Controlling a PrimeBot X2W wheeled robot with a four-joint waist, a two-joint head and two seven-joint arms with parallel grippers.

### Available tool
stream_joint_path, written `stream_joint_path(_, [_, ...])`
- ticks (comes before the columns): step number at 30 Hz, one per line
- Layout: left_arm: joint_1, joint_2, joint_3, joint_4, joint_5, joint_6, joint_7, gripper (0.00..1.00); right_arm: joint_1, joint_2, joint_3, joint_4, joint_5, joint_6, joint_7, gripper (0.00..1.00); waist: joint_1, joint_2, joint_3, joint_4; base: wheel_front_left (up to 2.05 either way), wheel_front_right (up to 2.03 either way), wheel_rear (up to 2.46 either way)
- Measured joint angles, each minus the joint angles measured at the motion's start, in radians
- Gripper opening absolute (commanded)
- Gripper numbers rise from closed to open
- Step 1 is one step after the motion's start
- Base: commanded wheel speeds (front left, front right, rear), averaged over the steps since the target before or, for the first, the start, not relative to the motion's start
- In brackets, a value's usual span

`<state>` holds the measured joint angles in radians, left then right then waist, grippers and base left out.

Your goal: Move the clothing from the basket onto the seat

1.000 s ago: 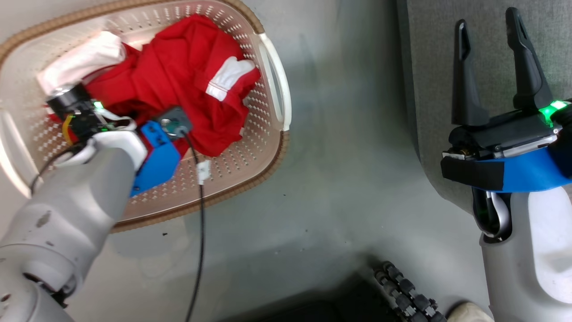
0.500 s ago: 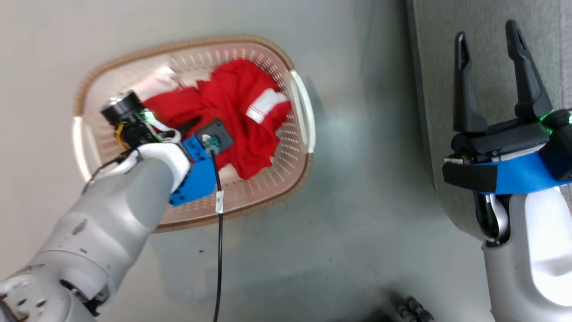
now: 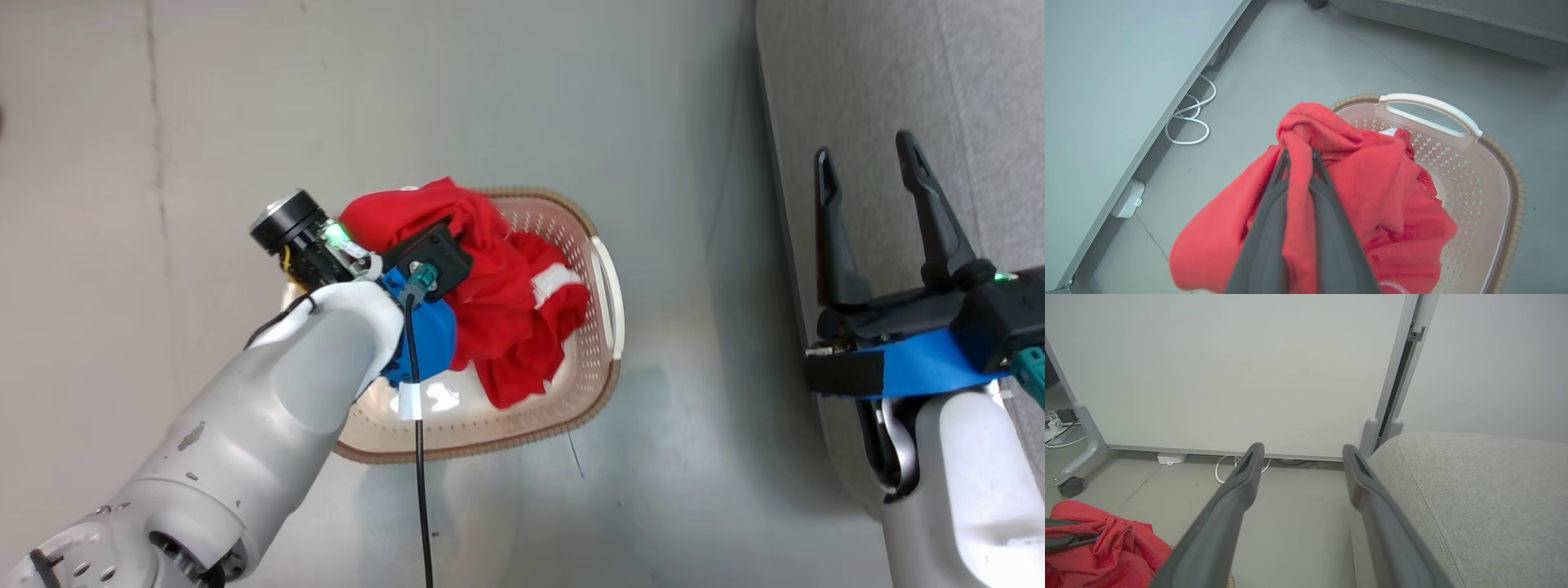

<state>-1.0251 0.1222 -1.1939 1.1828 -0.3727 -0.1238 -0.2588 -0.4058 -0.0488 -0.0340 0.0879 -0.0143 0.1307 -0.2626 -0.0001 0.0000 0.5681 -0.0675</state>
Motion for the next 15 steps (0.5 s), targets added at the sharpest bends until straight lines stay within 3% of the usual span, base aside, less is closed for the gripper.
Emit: stream_joint_path(15, [0.110,0.054,0.227,-0.375,-0.041,0.065,-0.003,0.00,0.145,0.000,-0.021,0.040,0.003,0.000,0.000,1.00,-0.0002,0.0001,-0.279,0.042,0.00,0.00,0.00])
